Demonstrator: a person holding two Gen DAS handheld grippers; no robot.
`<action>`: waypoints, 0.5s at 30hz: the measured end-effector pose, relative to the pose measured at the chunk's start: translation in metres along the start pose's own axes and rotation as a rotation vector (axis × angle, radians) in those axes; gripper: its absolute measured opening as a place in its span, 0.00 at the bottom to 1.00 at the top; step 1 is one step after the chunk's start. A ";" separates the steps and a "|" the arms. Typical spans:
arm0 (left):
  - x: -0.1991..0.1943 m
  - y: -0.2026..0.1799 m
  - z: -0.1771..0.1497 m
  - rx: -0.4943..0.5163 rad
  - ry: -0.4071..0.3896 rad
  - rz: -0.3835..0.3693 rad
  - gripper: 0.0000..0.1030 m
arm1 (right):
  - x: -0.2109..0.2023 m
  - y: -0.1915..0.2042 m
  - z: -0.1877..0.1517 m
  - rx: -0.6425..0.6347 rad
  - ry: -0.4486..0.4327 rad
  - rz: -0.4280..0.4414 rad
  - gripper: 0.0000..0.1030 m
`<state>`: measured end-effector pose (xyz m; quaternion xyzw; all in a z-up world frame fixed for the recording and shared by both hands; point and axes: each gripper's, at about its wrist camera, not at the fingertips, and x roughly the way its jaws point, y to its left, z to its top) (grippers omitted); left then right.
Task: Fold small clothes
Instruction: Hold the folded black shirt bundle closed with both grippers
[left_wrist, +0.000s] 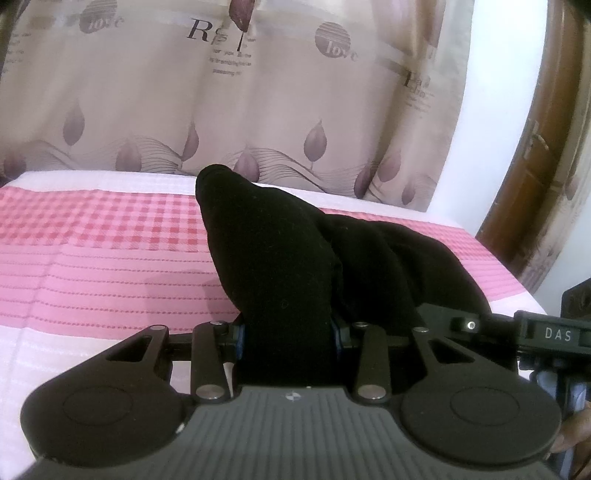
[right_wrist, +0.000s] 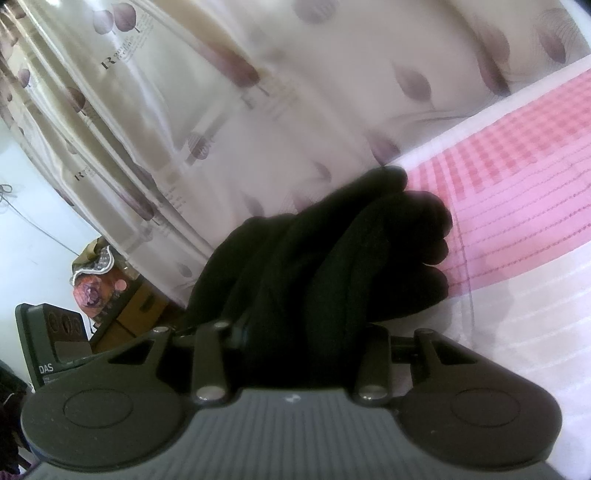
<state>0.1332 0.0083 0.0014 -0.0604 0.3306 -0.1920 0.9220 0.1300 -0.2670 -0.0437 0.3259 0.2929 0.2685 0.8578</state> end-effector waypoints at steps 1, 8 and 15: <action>0.000 0.001 0.000 -0.001 0.000 0.001 0.38 | 0.000 0.001 -0.001 -0.001 0.000 0.001 0.39; -0.003 0.000 -0.001 -0.005 0.002 0.004 0.38 | 0.002 0.003 -0.002 0.002 0.003 0.004 0.39; -0.003 0.004 0.000 -0.008 0.000 0.009 0.38 | 0.006 0.004 -0.003 -0.003 0.011 0.010 0.39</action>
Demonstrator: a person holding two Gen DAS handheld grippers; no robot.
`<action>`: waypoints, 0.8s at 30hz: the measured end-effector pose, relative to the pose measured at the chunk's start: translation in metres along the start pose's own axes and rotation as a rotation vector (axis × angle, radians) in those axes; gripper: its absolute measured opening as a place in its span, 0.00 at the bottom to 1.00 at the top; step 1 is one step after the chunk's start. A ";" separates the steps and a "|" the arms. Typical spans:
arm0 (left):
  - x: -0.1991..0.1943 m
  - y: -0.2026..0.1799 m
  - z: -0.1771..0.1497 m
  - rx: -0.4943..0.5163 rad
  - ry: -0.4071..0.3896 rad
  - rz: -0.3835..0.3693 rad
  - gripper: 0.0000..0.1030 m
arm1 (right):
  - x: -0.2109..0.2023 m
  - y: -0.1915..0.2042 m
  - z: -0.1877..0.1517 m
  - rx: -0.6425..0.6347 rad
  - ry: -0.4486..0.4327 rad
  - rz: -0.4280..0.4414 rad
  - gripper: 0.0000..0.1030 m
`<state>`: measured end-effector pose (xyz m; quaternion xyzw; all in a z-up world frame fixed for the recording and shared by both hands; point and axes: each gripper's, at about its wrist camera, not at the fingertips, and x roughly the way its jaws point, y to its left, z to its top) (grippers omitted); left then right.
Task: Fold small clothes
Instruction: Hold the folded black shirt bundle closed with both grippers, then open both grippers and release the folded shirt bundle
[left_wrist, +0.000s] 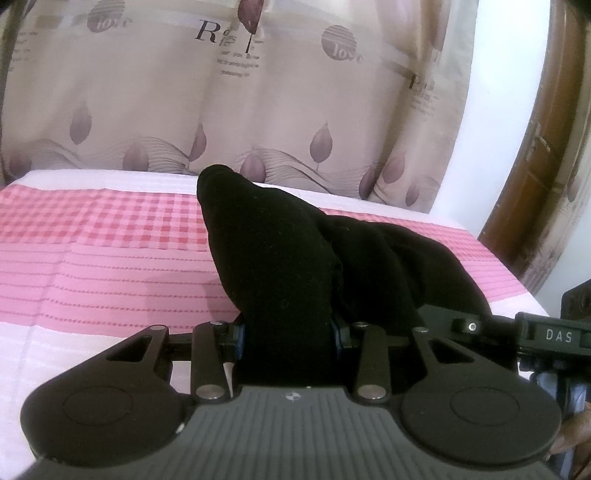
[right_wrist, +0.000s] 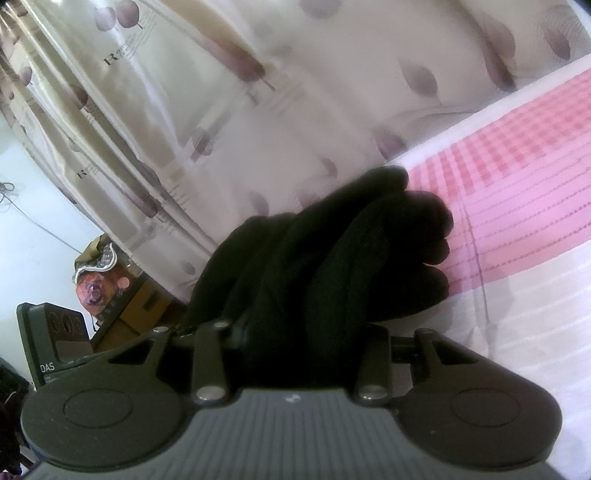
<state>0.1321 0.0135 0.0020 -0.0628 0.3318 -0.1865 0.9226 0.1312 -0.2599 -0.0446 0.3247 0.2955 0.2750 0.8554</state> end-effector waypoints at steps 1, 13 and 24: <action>0.000 0.001 0.000 -0.001 0.001 0.001 0.38 | 0.001 0.000 -0.001 -0.001 0.002 -0.001 0.39; 0.019 0.013 -0.012 -0.022 0.049 0.017 0.39 | 0.015 -0.010 -0.013 -0.043 0.041 -0.049 0.39; 0.029 0.022 -0.026 0.005 0.058 0.077 0.57 | 0.020 -0.006 -0.027 -0.184 0.061 -0.154 0.41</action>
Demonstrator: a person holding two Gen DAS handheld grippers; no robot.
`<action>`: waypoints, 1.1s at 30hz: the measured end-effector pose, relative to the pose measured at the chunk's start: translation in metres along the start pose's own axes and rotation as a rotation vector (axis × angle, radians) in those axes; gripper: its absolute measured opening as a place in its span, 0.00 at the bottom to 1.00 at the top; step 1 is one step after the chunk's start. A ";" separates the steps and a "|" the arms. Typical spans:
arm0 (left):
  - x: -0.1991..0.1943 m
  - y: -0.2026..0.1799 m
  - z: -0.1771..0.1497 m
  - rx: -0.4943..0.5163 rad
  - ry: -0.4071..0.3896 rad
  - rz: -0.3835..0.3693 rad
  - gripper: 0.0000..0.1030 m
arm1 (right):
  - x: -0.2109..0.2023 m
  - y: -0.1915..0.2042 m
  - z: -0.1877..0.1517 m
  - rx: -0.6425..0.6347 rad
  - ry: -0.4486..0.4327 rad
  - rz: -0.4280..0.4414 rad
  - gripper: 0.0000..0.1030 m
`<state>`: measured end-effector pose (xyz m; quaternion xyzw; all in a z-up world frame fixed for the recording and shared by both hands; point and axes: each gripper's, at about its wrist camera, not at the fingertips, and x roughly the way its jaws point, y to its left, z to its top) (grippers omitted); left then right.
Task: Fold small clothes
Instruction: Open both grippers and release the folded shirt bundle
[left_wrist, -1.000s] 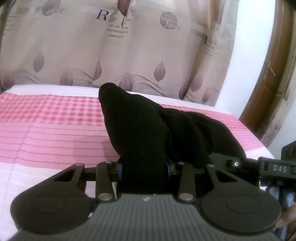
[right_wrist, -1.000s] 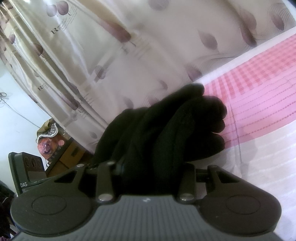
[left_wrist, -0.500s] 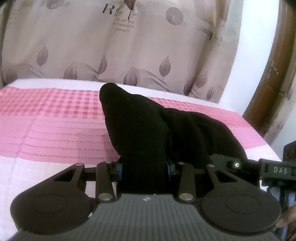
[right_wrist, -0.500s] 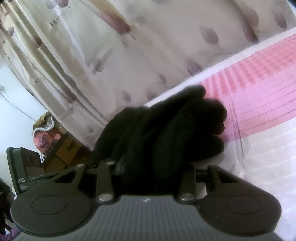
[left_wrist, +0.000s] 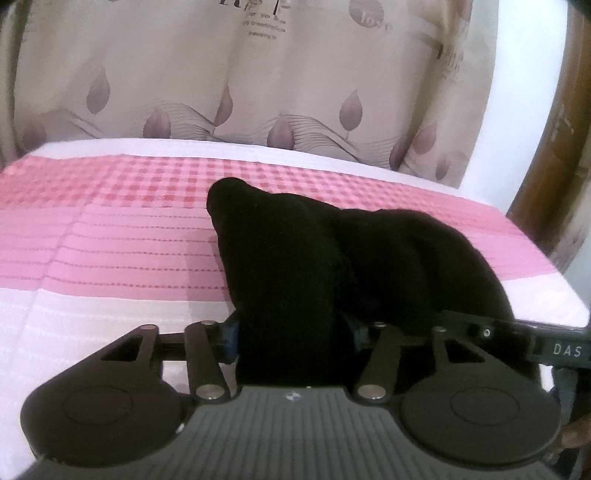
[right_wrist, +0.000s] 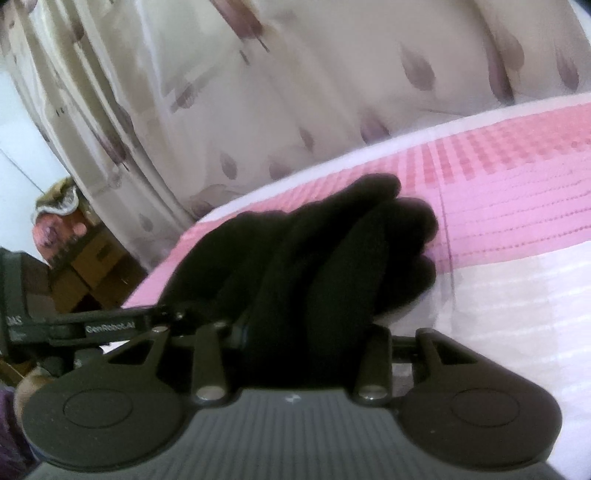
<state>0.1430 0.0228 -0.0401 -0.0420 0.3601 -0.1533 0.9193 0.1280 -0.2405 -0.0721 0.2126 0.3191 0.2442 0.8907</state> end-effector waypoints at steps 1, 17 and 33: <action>-0.001 -0.001 -0.001 0.009 -0.006 0.010 0.61 | 0.000 0.001 -0.002 -0.010 -0.002 -0.014 0.41; -0.014 -0.022 -0.011 0.147 -0.131 0.180 1.00 | -0.021 0.021 -0.038 -0.125 -0.049 -0.194 0.61; -0.066 -0.039 -0.015 0.159 -0.280 0.250 1.00 | -0.086 0.077 -0.067 -0.246 -0.208 -0.321 0.79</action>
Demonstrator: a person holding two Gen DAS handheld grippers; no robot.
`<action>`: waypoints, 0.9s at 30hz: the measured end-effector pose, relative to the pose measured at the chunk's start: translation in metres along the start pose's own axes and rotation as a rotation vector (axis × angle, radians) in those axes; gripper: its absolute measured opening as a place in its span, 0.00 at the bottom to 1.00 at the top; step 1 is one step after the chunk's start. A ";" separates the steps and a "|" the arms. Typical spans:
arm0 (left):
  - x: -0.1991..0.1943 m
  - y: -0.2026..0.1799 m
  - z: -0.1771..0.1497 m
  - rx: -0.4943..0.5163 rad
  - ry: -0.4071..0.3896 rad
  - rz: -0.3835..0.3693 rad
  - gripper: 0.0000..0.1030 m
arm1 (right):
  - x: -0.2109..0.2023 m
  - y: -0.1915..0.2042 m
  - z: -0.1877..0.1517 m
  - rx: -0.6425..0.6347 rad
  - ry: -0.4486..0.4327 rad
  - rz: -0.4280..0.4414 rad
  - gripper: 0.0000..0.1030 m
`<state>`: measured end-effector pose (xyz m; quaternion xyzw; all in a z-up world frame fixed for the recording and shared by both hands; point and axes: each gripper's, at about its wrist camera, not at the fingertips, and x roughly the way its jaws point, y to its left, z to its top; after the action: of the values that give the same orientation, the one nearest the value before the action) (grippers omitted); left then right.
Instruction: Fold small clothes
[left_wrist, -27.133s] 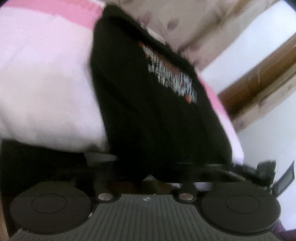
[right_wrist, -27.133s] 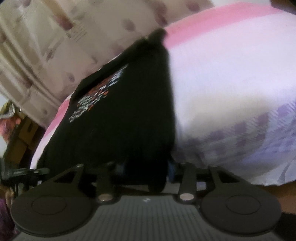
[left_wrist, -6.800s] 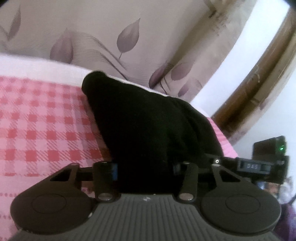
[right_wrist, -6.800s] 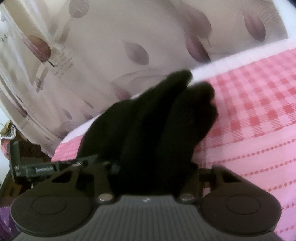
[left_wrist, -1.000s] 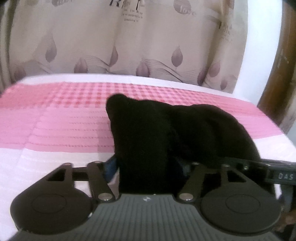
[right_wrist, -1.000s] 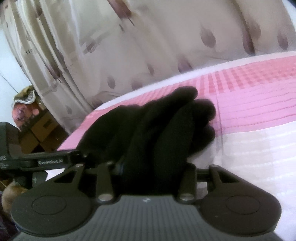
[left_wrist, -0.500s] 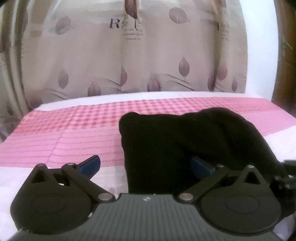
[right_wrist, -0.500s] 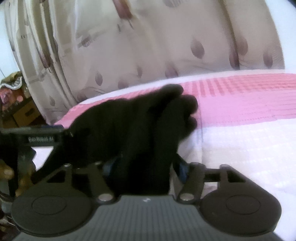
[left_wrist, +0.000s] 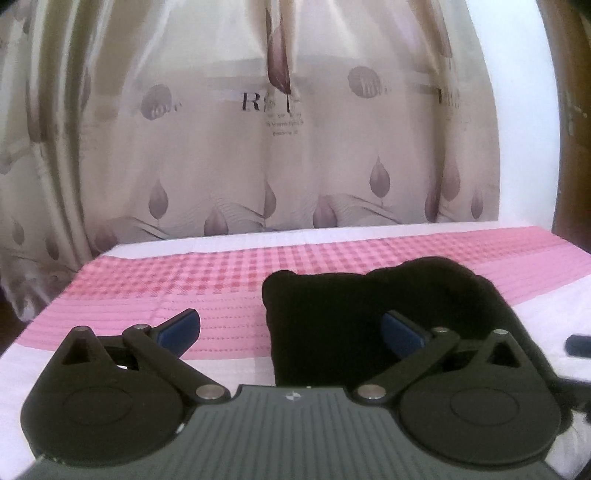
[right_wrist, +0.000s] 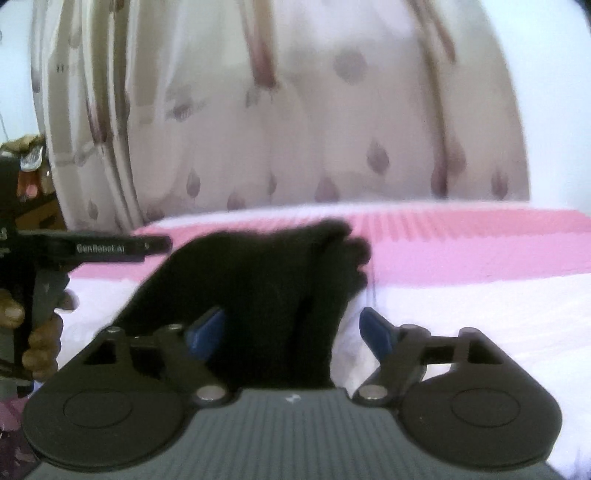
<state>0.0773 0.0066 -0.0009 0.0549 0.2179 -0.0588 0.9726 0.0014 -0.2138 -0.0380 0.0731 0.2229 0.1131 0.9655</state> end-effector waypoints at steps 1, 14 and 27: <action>-0.005 0.000 0.001 0.002 -0.006 -0.004 1.00 | -0.007 0.002 0.000 0.001 -0.019 -0.008 0.80; -0.065 0.010 0.020 -0.080 -0.158 -0.039 1.00 | -0.053 0.043 0.009 -0.084 -0.208 -0.149 0.98; -0.088 0.007 0.034 -0.084 -0.162 0.032 1.00 | -0.064 0.053 0.015 -0.084 -0.213 -0.135 0.98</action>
<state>0.0134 0.0168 0.0682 0.0125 0.1399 -0.0384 0.9893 -0.0576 -0.1800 0.0120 0.0289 0.1186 0.0486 0.9913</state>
